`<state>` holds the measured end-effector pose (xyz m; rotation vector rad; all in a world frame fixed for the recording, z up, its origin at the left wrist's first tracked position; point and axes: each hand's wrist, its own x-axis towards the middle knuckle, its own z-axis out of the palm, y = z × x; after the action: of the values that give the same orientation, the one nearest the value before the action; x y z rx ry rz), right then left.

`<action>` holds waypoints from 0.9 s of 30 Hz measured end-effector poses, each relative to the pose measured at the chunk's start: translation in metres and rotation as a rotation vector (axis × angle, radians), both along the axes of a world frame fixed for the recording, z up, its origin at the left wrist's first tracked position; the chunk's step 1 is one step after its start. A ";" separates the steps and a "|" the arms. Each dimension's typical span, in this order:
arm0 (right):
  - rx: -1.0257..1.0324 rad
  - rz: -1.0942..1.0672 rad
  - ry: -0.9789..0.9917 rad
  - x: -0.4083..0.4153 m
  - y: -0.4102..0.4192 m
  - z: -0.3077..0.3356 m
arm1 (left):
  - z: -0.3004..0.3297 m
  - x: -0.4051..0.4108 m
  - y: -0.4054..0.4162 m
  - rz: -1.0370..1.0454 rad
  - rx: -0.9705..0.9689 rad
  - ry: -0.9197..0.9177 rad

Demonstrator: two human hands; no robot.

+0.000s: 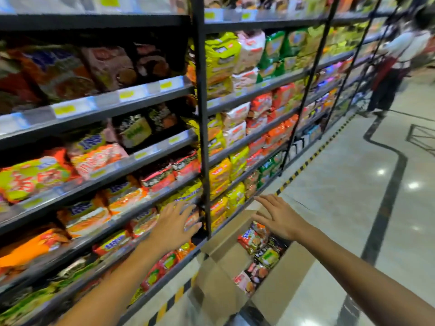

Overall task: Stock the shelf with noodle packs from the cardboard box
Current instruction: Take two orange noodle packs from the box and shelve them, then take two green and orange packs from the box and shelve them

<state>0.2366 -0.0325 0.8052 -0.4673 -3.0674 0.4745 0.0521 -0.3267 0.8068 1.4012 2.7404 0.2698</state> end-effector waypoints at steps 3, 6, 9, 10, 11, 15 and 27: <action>-0.030 -0.076 -0.072 0.032 0.048 -0.012 | -0.018 0.018 0.053 -0.035 -0.043 -0.039; -0.031 -0.103 -0.081 0.051 0.086 -0.022 | -0.029 0.028 0.095 -0.046 -0.101 -0.103; -0.048 -0.137 -0.100 0.055 0.116 -0.035 | -0.040 0.027 0.127 -0.065 -0.174 -0.159; -0.066 -0.153 -0.112 0.053 0.124 -0.041 | -0.044 0.024 0.137 -0.063 -0.189 -0.167; -0.084 -0.169 -0.128 0.050 0.132 -0.046 | -0.050 0.019 0.145 -0.064 -0.195 -0.166; -0.130 -0.212 -0.196 0.029 0.162 -0.064 | -0.074 -0.006 0.182 -0.071 -0.219 -0.192; -0.247 -0.314 -0.310 -0.029 0.242 -0.085 | -0.132 -0.093 0.319 -0.159 -0.312 -0.394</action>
<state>0.2078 0.2093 0.7202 -1.1068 -3.1351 0.8408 -0.0406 -0.0081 0.6752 1.3080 2.2280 0.0912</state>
